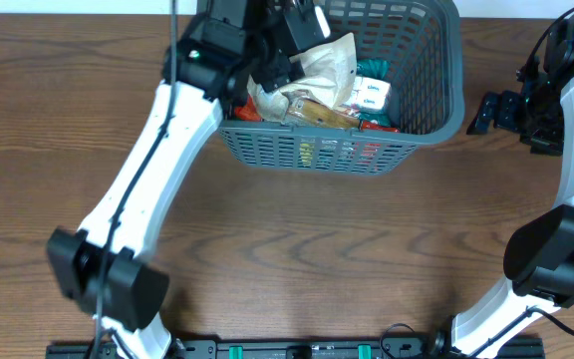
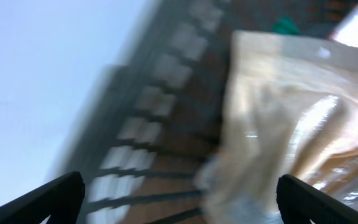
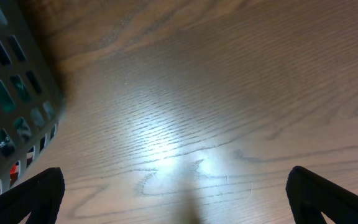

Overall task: Pack container
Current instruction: 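Carry the plastic bag into the basket and release it, then move the left gripper to the small teal packet and grasp it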

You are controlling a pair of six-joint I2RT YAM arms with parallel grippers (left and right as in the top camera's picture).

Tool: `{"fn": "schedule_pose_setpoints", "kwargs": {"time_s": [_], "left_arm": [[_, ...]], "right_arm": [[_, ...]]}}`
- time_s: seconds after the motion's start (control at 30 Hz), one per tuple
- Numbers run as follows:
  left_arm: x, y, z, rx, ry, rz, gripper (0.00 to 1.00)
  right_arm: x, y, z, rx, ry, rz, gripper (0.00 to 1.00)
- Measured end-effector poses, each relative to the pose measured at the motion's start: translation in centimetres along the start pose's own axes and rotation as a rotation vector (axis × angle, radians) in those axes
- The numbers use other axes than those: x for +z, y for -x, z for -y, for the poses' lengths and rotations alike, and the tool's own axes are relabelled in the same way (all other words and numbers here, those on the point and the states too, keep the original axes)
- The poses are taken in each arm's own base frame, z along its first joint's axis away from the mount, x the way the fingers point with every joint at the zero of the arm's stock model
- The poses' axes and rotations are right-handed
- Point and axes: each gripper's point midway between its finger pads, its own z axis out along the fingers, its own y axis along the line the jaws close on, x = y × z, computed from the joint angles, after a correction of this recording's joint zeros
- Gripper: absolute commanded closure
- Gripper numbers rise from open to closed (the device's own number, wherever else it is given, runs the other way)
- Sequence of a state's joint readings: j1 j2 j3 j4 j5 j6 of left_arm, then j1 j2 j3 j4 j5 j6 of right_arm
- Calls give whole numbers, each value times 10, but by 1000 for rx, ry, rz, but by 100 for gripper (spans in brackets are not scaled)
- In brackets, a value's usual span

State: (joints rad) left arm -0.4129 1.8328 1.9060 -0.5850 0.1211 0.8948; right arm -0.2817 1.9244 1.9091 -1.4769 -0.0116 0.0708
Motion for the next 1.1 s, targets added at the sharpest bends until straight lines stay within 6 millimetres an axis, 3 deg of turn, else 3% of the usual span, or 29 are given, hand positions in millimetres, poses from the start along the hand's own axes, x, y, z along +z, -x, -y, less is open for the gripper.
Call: {"fn": "schedule_pose_setpoints", "kwargs": {"time_s": [0.13, 0.2, 0.3, 0.4, 0.5, 0.63, 0.87, 1.1], "left_arm": [[-51, 5, -37, -52, 146, -1, 1], [-82, -11, -59, -167, 225, -35, 1], [-128, -61, -85, -387, 330, -144, 1], [-174, -125, -91, -636, 408, -296, 1], [-225, -187, -72, -890, 464, -474, 1], [-272, -227, -40, -1081, 495, -636, 1], [-303, -235, 5, -1161, 485, -694, 1], [-330, -237, 77, -1182, 468, -656, 2]], "right_arm": [[0, 0, 0, -3, 0, -1, 1], [0, 0, 0, -4, 0, -1, 1], [0, 0, 0, -4, 0, -1, 1], [0, -1, 0, -4, 0, -2, 1], [0, -1, 0, -4, 0, -3, 1], [0, -1, 0, -4, 0, -4, 1], [0, -1, 0, -4, 0, -4, 1], [0, -1, -1, -6, 0, -4, 1]]}}
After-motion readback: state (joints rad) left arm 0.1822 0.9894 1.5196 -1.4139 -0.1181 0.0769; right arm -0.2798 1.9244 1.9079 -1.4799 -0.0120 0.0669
